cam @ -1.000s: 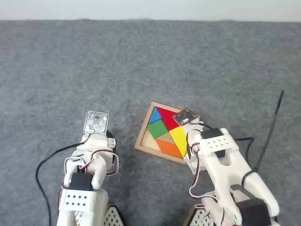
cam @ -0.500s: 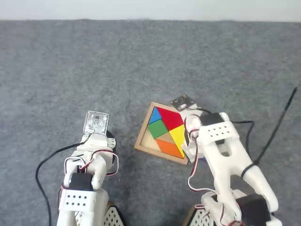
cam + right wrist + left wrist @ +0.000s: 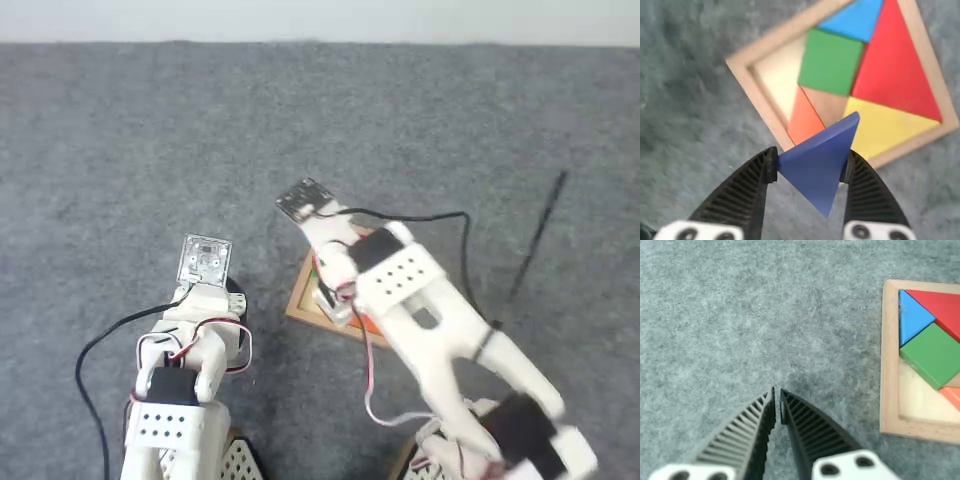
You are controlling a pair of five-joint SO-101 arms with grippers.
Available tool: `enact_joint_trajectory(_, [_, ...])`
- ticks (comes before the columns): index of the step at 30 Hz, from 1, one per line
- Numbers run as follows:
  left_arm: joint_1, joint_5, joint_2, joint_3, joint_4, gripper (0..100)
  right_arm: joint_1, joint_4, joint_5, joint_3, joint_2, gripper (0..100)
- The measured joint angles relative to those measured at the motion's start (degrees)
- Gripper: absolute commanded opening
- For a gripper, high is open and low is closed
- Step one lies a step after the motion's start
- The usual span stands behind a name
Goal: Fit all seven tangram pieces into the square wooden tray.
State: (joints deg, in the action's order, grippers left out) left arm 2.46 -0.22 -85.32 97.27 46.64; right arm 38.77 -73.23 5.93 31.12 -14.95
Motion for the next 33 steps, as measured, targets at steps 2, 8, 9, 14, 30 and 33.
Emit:
enact_joint_trajectory(2, [0.0, 0.0, 0.0, 0.0, 0.0, 1, 1.1, 0.4, -1.9, -2.9, 4.4, 11.5])
enact_joint_trajectory(8, [0.0, 0.0, 0.0, 0.0, 0.0, 1, 3.5, 9.3, -8.7, -6.9, 19.1, 11.5])
enact_joint_trajectory(9, [0.0, 0.0, 0.0, 0.0, 0.0, 1, 4.0, 10.0, -9.5, -7.4, 20.5, 11.5])
enact_joint_trajectory(14, [0.0, 0.0, 0.0, 0.0, 0.0, 1, 4.8, 11.7, -10.5, -9.1, 21.8, 11.7])
enact_joint_trajectory(30, [0.0, 0.0, 0.0, 0.0, 0.0, 1, 9.1, 12.7, -17.0, -9.7, 22.3, 12.0])
enact_joint_trajectory(33, [0.0, 0.0, 0.0, 0.0, 0.0, 1, 9.3, 12.7, -17.5, -9.7, 22.3, 12.0])
